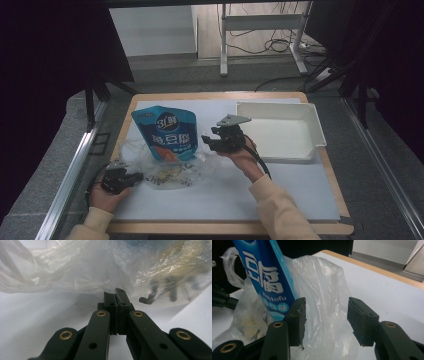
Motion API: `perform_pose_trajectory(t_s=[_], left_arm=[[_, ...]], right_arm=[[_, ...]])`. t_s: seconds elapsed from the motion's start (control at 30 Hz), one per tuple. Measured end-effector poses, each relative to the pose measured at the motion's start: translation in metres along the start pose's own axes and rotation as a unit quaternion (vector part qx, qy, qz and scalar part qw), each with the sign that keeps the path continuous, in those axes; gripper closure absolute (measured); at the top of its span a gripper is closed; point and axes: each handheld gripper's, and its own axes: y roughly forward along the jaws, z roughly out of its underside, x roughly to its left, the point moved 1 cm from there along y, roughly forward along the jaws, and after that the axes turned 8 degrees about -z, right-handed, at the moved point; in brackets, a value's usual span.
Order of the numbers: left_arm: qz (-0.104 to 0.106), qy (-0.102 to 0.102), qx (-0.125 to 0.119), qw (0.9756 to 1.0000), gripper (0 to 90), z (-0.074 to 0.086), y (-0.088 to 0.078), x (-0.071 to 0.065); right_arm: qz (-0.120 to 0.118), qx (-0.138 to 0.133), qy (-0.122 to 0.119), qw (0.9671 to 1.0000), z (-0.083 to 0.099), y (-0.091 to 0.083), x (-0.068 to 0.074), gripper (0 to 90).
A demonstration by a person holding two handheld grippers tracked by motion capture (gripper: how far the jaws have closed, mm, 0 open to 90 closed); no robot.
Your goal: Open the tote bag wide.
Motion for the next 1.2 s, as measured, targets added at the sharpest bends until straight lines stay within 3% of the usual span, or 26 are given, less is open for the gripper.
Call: perform_pose_trajectory(t_s=[0.27,0.47,0.5,0.53,0.63,0.93,1.03,1.13,1.17,1.2], left_arm=[[-0.001,0.0,0.0,1.0,90.0,0.0,0.0,0.0],[0.001,-0.002,0.0,1.0,90.0,0.0,0.0,-0.001],[0.002,-0.002,-0.001,1.0,90.0,0.0,0.0,0.0],[0.002,-0.002,-0.001,1.0,90.0,0.0,0.0,0.0],[0.001,-0.002,-0.001,1.0,89.8,0.0,0.0,0.0],[0.001,-0.002,-0.011,0.9999,87.6,0.001,-0.002,-0.001],[0.0,-0.004,-0.016,0.9999,84.2,0.001,-0.003,-0.001],[-0.001,-0.009,-0.027,0.9996,73.0,0.001,-0.007,-0.002],[-0.003,-0.011,-0.034,0.9994,73.0,0.002,-0.01,-0.003],[-0.005,-0.017,-0.042,0.999,60.6,0.003,-0.016,-0.004]], right_arm=[[-0.003,0.028,-0.002,0.9996,0.005,0.013,-0.002,54.0],[-0.025,0.054,0.007,0.9982,0.009,0.021,-0.001,66.6],[-0.027,0.059,0.0,0.9979,0.01,0.023,0.0,75.6],[-0.028,0.062,-0.001,0.9977,0.01,0.023,0.0,78.1],[-0.027,0.062,0.0,0.9977,0.011,0.023,0.001,85.1],[-0.03,0.048,-0.003,0.9984,0.009,0.02,0.003,86.9],[-0.031,0.044,-0.002,0.9986,0.009,0.019,0.003,87.0],[-0.031,0.042,-0.004,0.9986,0.009,0.018,0.003,87.0],[-0.031,0.041,-0.004,0.9987,0.009,0.018,0.003,87.0],[-0.032,0.038,-0.004,0.9988,0.008,0.016,0.004,87.1]])
